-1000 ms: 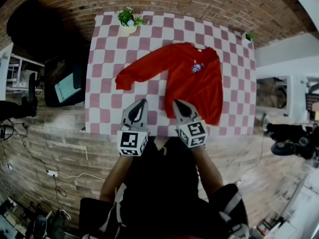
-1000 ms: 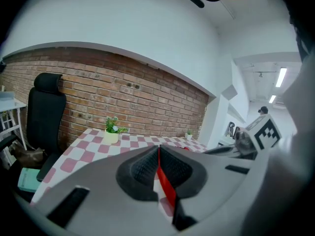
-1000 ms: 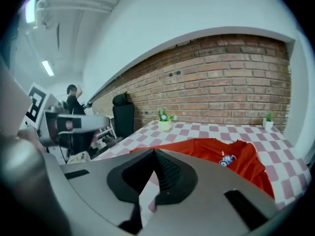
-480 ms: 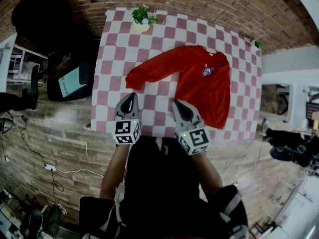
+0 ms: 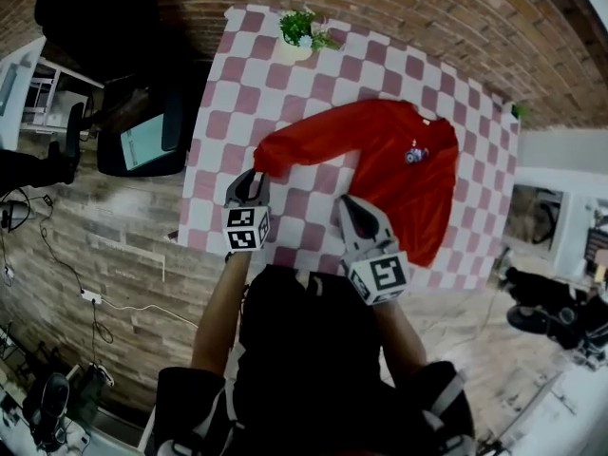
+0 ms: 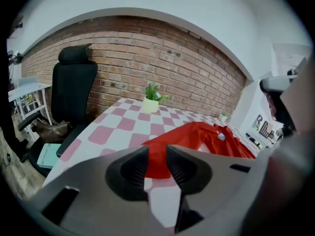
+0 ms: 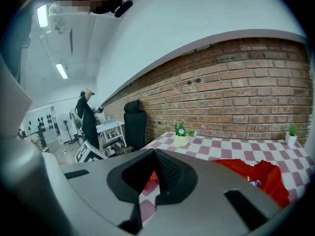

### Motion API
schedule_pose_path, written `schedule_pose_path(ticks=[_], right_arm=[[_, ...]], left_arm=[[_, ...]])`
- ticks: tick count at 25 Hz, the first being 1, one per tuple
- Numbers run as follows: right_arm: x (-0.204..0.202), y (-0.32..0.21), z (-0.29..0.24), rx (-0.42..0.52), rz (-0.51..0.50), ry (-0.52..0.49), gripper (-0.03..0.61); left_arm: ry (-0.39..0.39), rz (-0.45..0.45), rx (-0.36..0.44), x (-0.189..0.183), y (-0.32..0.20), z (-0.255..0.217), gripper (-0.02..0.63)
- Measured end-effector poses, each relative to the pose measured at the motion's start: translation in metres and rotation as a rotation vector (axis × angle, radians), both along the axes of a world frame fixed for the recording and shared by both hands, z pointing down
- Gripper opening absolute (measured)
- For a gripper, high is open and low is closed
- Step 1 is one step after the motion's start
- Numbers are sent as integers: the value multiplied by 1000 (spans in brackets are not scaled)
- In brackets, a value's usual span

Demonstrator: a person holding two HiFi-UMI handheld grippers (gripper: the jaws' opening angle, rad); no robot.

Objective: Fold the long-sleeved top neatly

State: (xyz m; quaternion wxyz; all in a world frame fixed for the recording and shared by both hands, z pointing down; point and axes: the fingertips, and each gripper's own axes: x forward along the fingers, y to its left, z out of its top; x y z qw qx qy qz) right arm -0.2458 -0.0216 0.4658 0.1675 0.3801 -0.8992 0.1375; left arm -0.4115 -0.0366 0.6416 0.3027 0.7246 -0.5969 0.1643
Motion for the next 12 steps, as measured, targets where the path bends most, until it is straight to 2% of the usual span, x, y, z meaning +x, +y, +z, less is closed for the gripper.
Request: schedule_pose_path(ticks=[6, 12], right_arm=[[-2, -10, 6, -47, -4, -16, 8], [0, -18, 13, -64, -4, -17, 8]], left_arm=[[-20, -30, -116, -14, -8, 52, 116], [-28, -14, -207, -16, -13, 83, 129]])
